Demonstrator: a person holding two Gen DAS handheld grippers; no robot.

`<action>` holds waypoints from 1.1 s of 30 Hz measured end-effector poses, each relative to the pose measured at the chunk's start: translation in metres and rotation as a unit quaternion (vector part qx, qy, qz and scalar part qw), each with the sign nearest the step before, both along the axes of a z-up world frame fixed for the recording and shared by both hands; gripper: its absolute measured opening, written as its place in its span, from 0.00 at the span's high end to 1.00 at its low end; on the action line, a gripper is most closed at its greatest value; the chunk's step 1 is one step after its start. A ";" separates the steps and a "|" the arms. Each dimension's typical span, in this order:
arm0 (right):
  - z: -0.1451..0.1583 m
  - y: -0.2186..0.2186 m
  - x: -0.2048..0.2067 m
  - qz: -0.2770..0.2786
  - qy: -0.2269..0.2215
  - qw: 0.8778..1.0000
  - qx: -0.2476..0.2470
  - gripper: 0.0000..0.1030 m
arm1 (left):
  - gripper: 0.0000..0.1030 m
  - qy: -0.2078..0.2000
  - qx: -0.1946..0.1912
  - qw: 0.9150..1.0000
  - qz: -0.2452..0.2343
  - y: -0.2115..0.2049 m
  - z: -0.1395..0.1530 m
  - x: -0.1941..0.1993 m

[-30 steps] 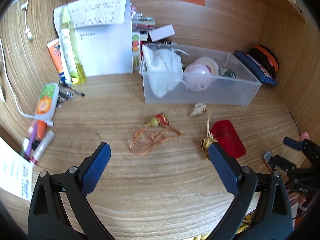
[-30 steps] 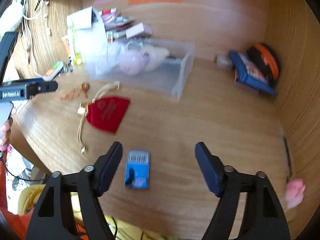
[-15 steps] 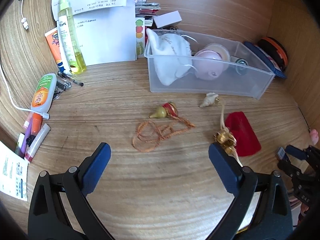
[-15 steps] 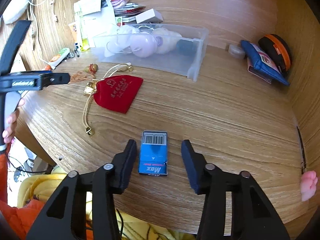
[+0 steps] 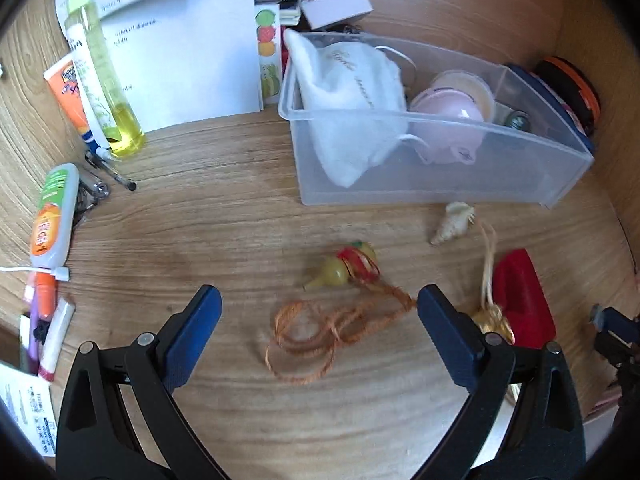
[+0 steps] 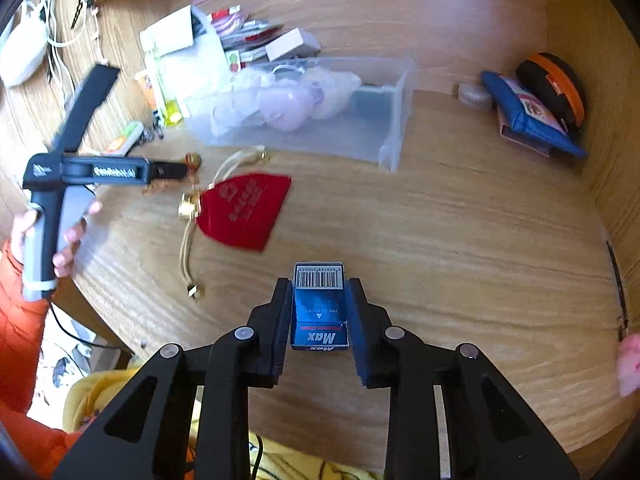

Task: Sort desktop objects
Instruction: 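Grasp the blue Max card with the right gripper while the left grasps the gold ornament, then lift the Max card and gold ornament and carry both over the clear box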

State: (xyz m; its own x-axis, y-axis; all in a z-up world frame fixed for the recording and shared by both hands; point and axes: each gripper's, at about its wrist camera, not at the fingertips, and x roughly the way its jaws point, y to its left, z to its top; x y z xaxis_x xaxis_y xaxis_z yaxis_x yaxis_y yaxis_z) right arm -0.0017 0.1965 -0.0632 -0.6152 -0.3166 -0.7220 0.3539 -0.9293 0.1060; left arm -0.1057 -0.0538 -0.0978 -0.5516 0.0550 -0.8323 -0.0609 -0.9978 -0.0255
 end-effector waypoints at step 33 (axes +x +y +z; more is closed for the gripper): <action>0.059 -0.003 -0.059 0.013 0.066 0.998 -0.016 0.76 | 0.82 0.092 0.020 0.995 -0.028 -0.006 0.062 0.038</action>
